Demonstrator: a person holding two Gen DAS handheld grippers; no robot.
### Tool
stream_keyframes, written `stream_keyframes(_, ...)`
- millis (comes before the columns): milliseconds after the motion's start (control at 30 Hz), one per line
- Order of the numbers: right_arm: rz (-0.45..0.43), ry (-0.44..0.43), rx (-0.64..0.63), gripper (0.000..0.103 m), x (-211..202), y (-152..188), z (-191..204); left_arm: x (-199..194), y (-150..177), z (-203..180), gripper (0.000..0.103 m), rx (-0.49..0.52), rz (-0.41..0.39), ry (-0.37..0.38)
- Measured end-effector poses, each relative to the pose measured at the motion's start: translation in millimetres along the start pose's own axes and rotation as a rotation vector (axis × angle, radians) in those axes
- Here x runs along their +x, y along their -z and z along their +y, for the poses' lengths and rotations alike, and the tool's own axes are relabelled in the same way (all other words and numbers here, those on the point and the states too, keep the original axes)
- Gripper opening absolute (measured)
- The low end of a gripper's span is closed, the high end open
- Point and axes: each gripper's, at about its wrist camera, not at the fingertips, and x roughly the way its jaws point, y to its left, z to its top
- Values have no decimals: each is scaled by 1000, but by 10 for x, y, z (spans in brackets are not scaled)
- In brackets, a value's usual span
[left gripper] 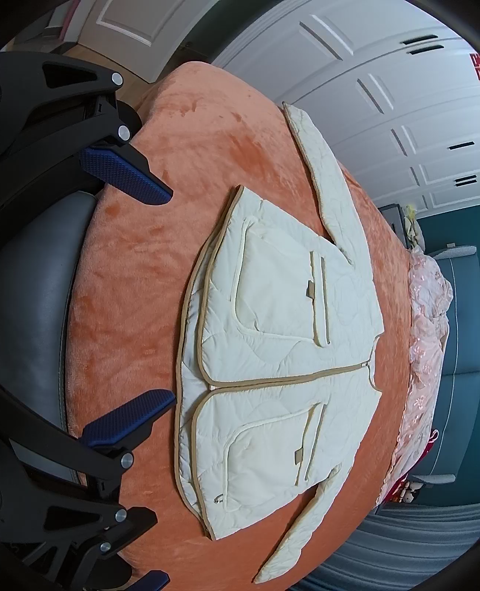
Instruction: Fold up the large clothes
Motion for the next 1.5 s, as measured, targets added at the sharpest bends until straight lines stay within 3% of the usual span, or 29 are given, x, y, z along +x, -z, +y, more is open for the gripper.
stream_keyframes(833, 7, -11, -6, 92, 0, -7, 70, 9, 30, 20, 98, -6, 6, 5)
stream_keyframes(967, 23, -36, 9, 92, 119, -55, -62, 68, 18, 21, 98, -4, 13, 15)
stream_keyframes(1200, 29, -38, 222, 92, 483, -487, -998, 376, -227, 116, 98, -33, 81, 12)
stream_keyframes(1500, 10, 138, 535, 92, 1351, -1308, -2764, 905, -766, 252, 98, -108, 86, -38)
